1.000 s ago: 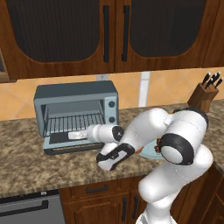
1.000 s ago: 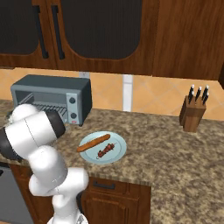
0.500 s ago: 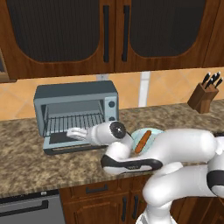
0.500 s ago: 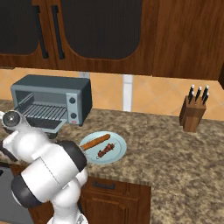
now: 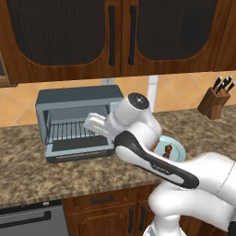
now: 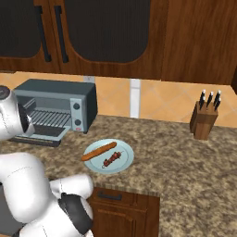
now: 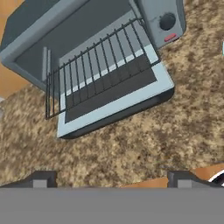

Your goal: Pick up the kebab skewer and baguette bread, and place them inside the toaster oven. Close the toaster oven door and start by setting the timer.

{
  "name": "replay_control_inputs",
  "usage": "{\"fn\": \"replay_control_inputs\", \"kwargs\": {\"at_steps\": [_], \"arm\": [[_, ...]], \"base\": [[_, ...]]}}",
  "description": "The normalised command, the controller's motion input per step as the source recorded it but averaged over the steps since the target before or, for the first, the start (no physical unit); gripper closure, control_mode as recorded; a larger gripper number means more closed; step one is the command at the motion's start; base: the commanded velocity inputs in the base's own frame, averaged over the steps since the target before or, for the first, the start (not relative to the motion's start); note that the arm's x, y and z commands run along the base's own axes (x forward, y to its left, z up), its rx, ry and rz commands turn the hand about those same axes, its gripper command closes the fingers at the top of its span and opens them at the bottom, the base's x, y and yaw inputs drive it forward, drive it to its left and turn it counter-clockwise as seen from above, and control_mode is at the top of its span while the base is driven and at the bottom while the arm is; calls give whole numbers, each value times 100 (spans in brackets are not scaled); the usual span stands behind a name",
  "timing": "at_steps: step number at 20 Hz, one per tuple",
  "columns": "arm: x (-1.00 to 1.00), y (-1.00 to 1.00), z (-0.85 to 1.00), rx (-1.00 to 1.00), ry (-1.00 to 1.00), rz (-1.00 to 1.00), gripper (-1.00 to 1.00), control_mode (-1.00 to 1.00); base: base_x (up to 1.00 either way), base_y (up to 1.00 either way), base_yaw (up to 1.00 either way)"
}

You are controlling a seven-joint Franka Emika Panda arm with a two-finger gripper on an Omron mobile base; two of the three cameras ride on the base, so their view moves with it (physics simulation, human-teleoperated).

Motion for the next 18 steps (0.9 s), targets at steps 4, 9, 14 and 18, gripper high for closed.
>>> {"fn": "replay_control_inputs", "kwargs": {"at_steps": [4,9,14,18], "arm": [[-58,-94,44,-11,21,-25,-100,-100],[-23,-100,2,-8,17,-15,-100,-100],[0,-96,-5,-9,24,-14,-100,-100],[3,-73,-4,-6,23,-15,-100,-100]], "base": [[0,0,0],[0,0,0],[0,0,0],[0,0,0]]}}
